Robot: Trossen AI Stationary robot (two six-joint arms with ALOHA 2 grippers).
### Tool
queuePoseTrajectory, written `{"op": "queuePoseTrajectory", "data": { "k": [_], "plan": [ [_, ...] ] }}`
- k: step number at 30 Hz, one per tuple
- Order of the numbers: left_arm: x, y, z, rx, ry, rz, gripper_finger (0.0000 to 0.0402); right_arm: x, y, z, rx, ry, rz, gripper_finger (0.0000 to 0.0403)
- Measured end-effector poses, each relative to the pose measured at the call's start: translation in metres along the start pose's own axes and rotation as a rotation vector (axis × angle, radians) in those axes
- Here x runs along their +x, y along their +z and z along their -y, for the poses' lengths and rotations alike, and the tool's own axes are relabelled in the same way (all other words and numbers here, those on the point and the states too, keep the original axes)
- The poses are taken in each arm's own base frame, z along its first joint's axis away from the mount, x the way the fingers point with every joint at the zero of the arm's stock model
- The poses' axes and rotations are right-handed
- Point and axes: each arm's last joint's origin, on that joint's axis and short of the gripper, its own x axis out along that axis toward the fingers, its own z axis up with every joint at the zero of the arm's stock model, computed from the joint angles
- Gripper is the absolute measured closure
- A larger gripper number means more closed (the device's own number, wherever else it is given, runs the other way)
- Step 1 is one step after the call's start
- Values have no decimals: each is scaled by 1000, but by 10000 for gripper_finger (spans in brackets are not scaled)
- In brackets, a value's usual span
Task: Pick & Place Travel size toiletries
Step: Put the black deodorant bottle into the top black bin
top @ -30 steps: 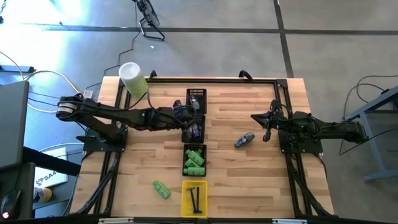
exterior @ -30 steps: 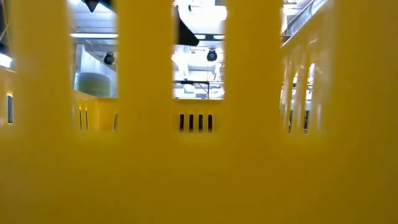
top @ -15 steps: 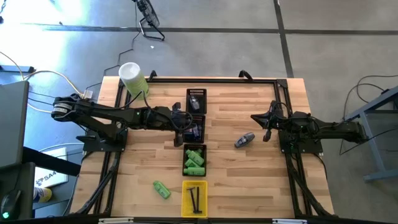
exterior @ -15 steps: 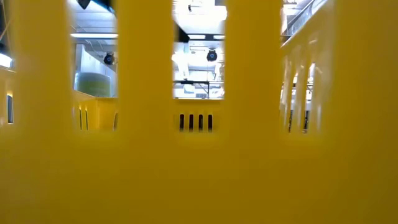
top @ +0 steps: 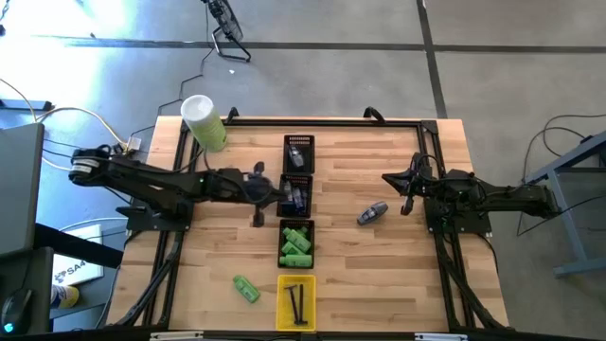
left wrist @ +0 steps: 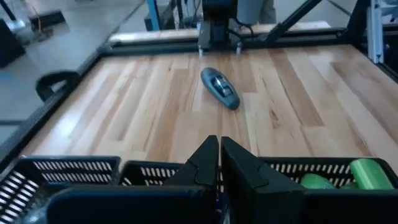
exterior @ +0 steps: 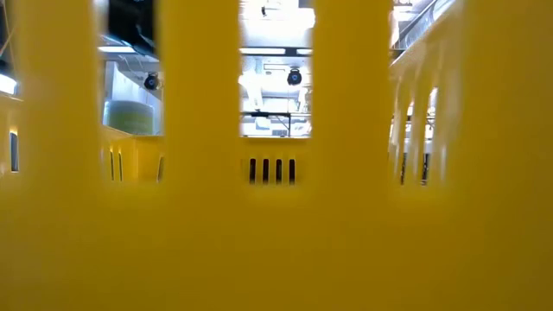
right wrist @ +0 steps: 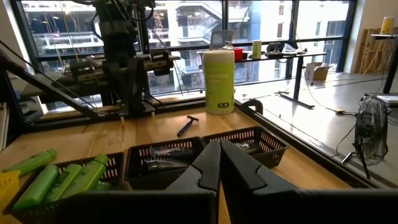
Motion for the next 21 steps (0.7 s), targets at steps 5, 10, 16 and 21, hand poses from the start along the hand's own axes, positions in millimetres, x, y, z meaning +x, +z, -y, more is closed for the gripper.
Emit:
{"op": "queuePoseTrajectory", "data": {
  "k": [5,10,16,21],
  "plan": [
    [-17,-6,-1,33,-24,30,387,0,0,0,24,0,0,401],
    [-30,-18,-2,38,-24,33,387,0,0,0,23,0,-3,401],
    [-43,-29,-3,37,-23,51,387,0,0,0,24,0,-3,401],
    [-57,-33,-5,46,-19,99,387,0,0,0,57,0,-3,401]
  ]
}}
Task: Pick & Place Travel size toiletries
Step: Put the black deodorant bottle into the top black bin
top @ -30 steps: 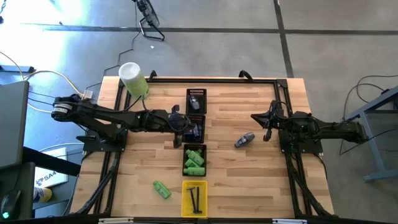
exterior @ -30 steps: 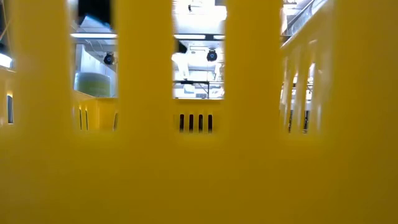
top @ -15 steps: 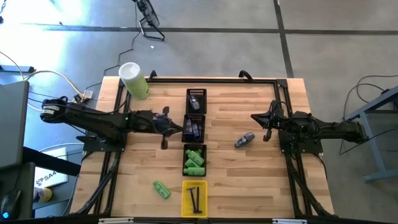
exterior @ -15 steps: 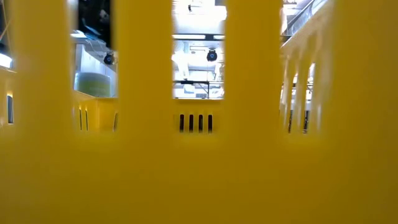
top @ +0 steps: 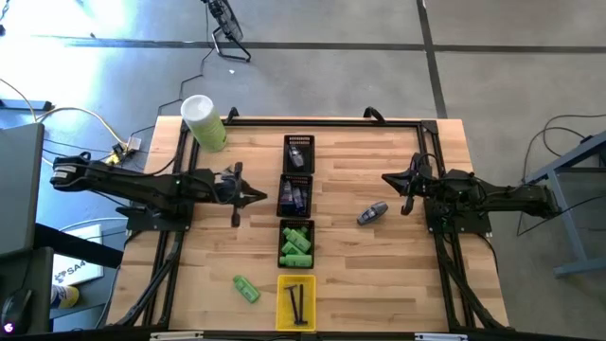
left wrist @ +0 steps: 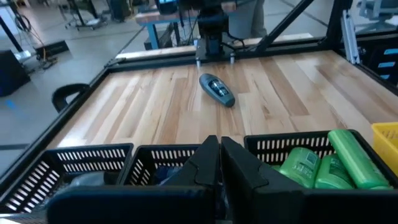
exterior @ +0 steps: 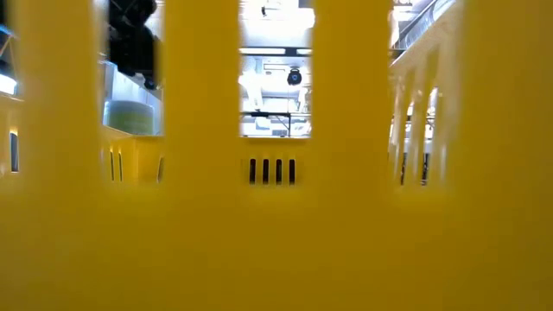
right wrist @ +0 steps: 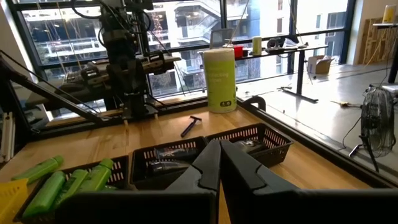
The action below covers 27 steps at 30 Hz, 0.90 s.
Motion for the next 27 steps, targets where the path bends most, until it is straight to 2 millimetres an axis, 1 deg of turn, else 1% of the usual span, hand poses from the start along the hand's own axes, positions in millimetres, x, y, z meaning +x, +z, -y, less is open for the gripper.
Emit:
{"op": "queuePoseTrajectory", "data": {
  "k": [9,19,27],
  "plan": [
    [-25,-14,-1,0,7,70,387,0,0,0,17,0,0,401],
    [-47,-33,-1,-5,8,74,387,0,0,0,18,0,0,401],
    [-60,-39,-2,-7,9,86,387,0,0,0,18,0,0,401]
  ]
}}
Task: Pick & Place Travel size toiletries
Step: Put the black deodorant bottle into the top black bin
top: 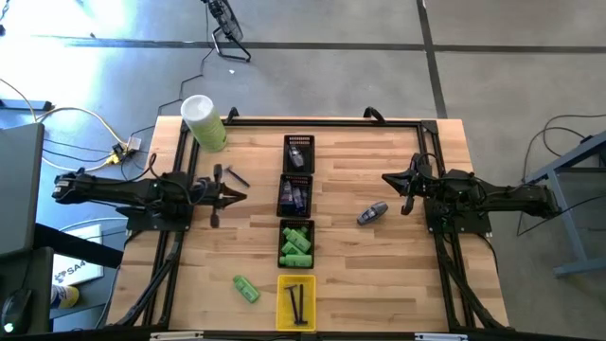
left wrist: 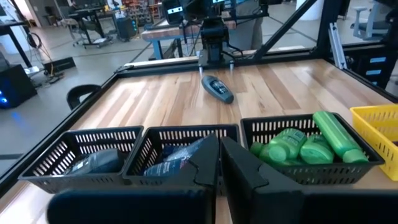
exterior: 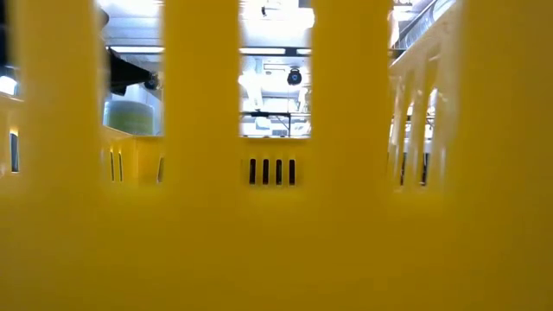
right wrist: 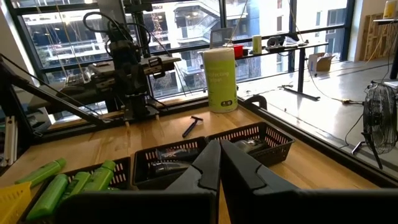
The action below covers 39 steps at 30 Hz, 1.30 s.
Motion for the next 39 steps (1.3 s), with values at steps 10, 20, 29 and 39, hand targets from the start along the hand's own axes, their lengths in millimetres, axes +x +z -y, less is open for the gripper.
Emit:
{"op": "queuePoseTrajectory", "data": {
  "k": [10,20,29,39],
  "plan": [
    [-12,-3,-1,21,2,16,387,0,0,0,0,0,0,401],
    [-14,-16,1,48,-11,35,387,0,0,0,0,1,0,401],
    [-21,-17,1,73,-45,54,387,2,-2,0,125,-26,-17,401],
    [-25,-16,1,73,-41,80,387,21,-1,-5,141,-60,-155,401]
  ]
}}
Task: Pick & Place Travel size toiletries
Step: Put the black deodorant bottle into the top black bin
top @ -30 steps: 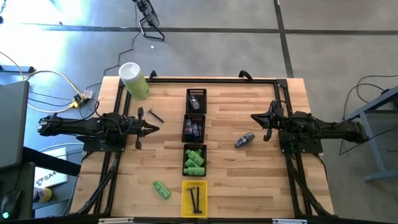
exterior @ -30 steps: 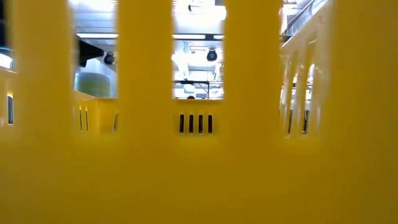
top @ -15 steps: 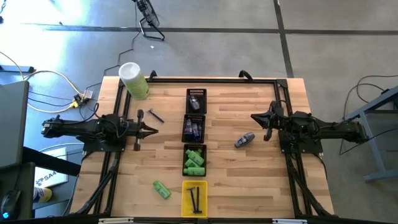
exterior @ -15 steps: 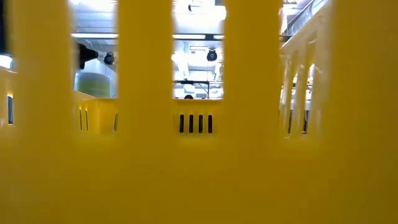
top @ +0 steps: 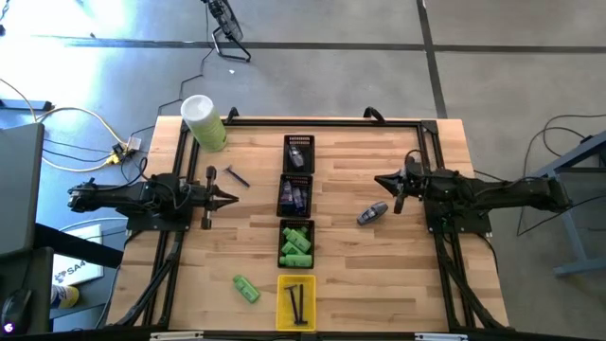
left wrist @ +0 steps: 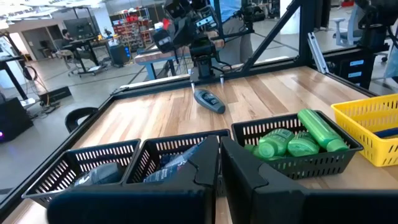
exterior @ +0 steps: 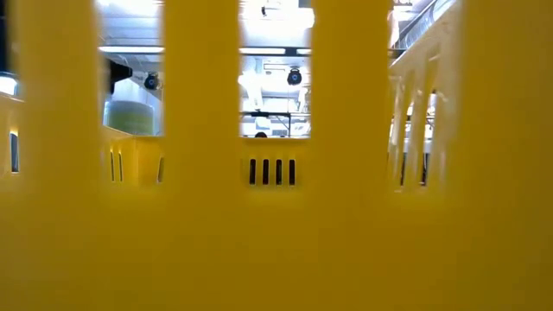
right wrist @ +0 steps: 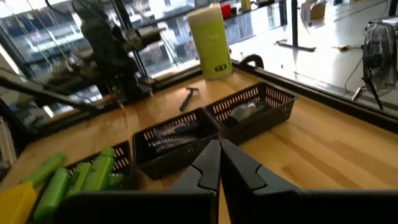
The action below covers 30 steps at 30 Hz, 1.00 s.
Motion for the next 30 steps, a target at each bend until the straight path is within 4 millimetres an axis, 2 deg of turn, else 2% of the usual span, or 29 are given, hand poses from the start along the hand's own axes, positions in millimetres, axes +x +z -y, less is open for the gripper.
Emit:
{"op": "queuePoseTrajectory", "data": {
  "k": [6,13,22,30],
  "plan": [
    [0,0,0,0,-1,-5,387,13,25,-12,-89,-27,-77,401],
    [0,-2,0,1,0,-19,387,32,47,-26,-169,-100,-330,401],
    [0,-2,0,0,0,-19,387,56,59,-39,-283,-94,-582,401],
    [0,-3,1,1,-3,-37,387,63,63,-45,-330,-86,-872,401]
  ]
}}
